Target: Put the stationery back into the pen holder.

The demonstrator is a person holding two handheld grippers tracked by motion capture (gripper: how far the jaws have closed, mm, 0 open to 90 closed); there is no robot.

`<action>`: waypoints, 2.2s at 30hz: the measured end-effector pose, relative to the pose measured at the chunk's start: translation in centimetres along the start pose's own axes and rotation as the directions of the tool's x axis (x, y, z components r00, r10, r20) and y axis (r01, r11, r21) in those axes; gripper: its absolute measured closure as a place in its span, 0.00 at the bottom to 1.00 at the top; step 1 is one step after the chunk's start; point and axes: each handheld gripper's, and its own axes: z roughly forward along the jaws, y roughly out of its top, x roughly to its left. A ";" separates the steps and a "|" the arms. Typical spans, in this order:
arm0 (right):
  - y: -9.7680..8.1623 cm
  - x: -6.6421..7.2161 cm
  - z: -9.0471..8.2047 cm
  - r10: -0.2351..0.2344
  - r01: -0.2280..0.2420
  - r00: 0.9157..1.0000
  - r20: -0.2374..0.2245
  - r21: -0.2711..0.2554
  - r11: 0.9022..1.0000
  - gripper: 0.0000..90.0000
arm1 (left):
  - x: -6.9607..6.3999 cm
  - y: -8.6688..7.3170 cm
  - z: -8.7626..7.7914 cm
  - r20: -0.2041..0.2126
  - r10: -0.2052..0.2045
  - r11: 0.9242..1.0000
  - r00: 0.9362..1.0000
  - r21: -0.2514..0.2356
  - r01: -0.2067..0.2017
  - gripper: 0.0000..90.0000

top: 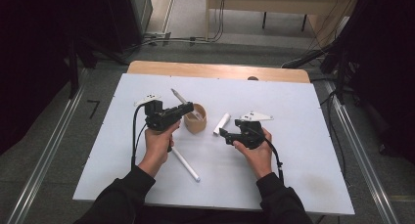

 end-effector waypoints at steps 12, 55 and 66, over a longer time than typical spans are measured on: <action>0.0 0.0 -0.1 -0.001 0.001 1.000 -0.001 -0.004 1.000 0.27 | 0.5 0.0 0.2 -0.050 0.029 1.000 0.998 -0.008 -0.029 0.89; 0.0 0.1 -0.1 -0.004 0.004 1.000 -0.001 0.000 1.000 0.27 | 0.4 -1.2 0.8 -0.163 0.149 0.989 0.975 0.038 -0.144 0.69; 0.0 0.1 -0.1 -0.001 0.001 1.000 0.000 0.001 1.000 0.25 | 0.1 -1.1 0.4 -0.158 0.138 0.990 0.978 0.023 -0.136 0.58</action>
